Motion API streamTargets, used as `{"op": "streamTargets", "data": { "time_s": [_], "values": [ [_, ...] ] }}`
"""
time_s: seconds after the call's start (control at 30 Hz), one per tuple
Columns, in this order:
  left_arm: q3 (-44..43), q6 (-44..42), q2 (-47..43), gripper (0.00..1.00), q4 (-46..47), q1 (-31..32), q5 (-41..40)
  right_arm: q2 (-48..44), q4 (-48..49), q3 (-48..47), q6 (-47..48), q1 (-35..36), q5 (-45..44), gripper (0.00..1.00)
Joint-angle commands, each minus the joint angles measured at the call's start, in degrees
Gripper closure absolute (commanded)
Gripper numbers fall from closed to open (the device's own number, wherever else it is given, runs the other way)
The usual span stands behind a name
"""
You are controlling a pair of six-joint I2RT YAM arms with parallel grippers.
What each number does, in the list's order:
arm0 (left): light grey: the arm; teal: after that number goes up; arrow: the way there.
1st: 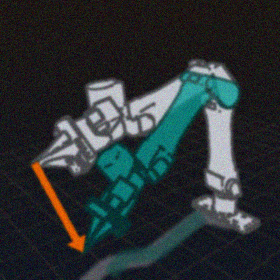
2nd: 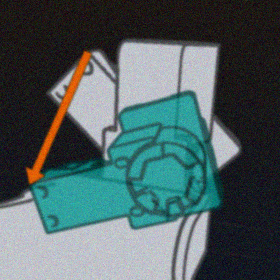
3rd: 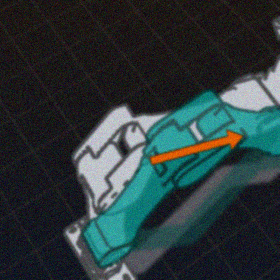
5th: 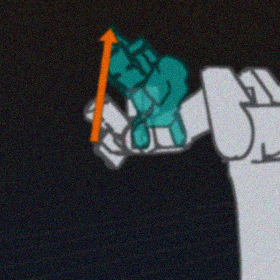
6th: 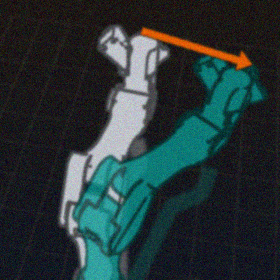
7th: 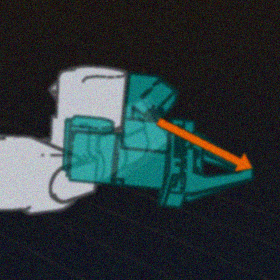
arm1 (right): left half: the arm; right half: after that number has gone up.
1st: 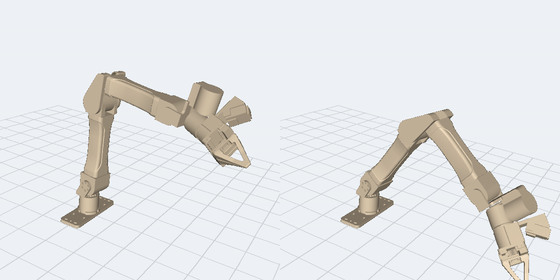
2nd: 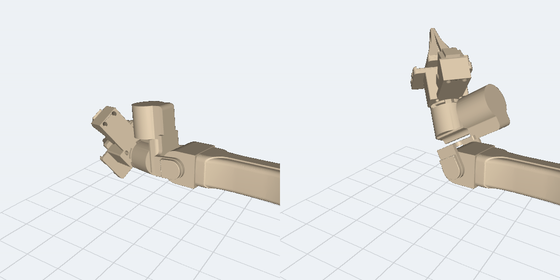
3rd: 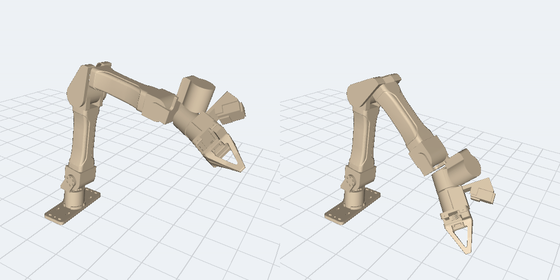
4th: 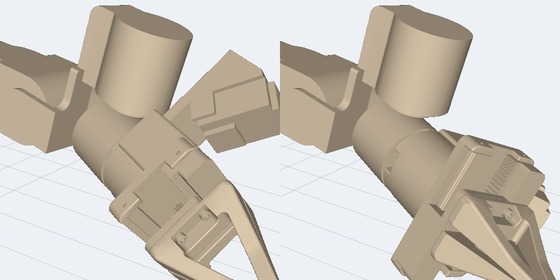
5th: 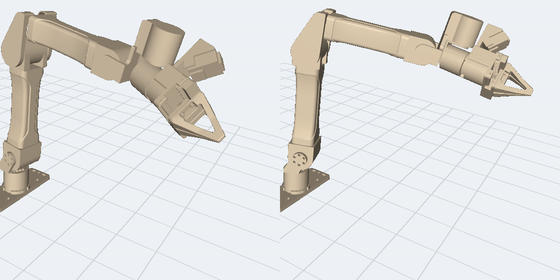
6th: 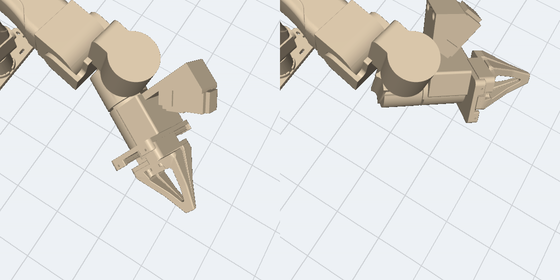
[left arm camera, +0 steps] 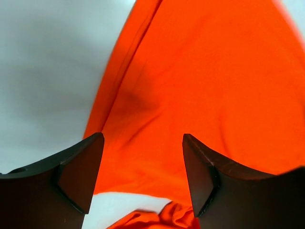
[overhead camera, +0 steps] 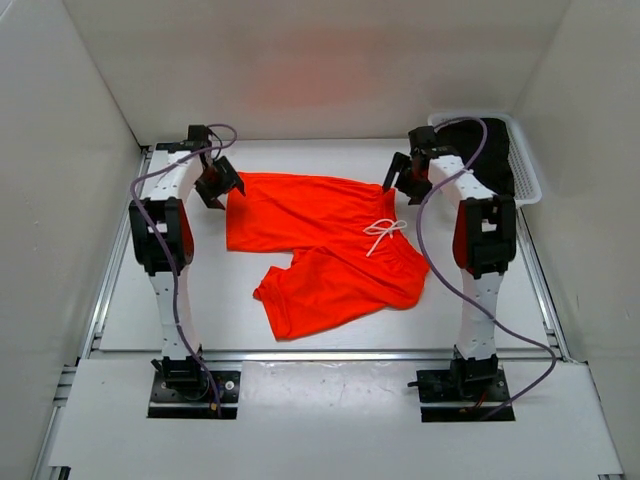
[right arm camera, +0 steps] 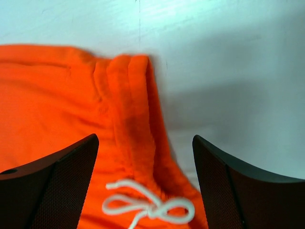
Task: Fold and stack the shorts
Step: Flatten the shorts out
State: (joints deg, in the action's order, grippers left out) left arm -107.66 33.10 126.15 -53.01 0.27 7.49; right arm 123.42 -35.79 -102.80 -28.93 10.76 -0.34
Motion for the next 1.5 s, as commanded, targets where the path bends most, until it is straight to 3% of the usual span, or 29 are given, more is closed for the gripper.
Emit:
{"op": "streamTargets", "data": {
  "time_s": [0.0, 0.23, 0.47, 0.5, 0.6, 0.63, 0.67, 0.8, 1.13, 1.17, 1.2, 1.27, 1.3, 1.33, 1.47],
  "values": [
    [-13.13, -2.52, 5.93, 0.22, -4.19, 0.69, -0.36, 5.16, -3.67, -9.04, 2.30, 0.22, -1.77, 0.16],
    [-33.38, -2.52, 20.53, 0.18, -8.42, 0.69, -0.98, 13.24, -4.55, -16.81, 2.91, 0.22, 2.70, 0.22],
    [-37.10, -1.99, 25.81, 0.18, -6.14, 0.17, 0.16, 16.33, -4.55, -20.06, 2.38, 0.22, 3.24, 0.37],
    [-37.88, -1.99, 26.34, 0.20, -6.14, 0.17, 0.16, 16.94, -4.55, -20.07, 2.38, 0.22, 3.24, 0.40],
    [-38.42, -1.99, 27.92, 0.52, -5.61, 0.17, 3.32, 18.08, -4.55, -21.30, 2.38, 0.22, 3.24, 0.62],
    [-38.42, -1.99, 28.62, 0.68, -4.74, 0.17, 5.06, 18.61, -4.55, -21.82, 1.86, 0.22, 3.24, 0.68],
    [-38.94, -1.99, 28.63, 0.89, -4.03, -0.36, 6.13, 18.62, -4.55, -22.52, 1.86, 0.22, 3.24, 0.81],
    [-41.83, -1.99, 30.91, 0.89, -2.89, -0.89, 9.03, 19.93, -4.55, -24.89, 0.19, 0.22, 1.75, 0.98],
    [-49.66, 3.37, 34.87, 0.89, 5.55, -1.42, 9.04, 28.37, -2.44, -39.48, -3.15, -2.06, 3.41, 1.00],
    [-50.19, 3.37, 34.87, 0.89, 6.34, -1.42, 8.43, 28.37, -2.44, -41.40, -3.15, -2.06, 3.41, 0.98],
    [-50.20, 3.37, 34.87, 0.89, 6.34, -1.42, 7.38, 28.37, -1.92, -41.42, -3.15, -2.59, 3.41, 0.87],
    [-50.20, 3.37, 34.34, 0.89, 6.87, -2.02, 6.84, 28.37, -0.86, -42.04, -3.15, -2.59, 3.41, 0.49],
    [-50.20, 3.37, 32.60, 0.89, 6.87, -2.03, 6.84, 27.41, -0.34, -41.26, -3.15, -2.59, 4.29, 0.18],
    [-49.50, 3.37, 31.71, 0.80, 6.87, -2.03, 6.23, 25.93, 1.23, -40.47, -3.15, -2.59, 6.03, 0.12],
    [-46.08, 2.06, 24.34, 0.22, 6.87, -2.56, 4.39, 19.95, 5.19, -35.02, -3.15, -2.59, 8.60, 0.01]
  ]
}}
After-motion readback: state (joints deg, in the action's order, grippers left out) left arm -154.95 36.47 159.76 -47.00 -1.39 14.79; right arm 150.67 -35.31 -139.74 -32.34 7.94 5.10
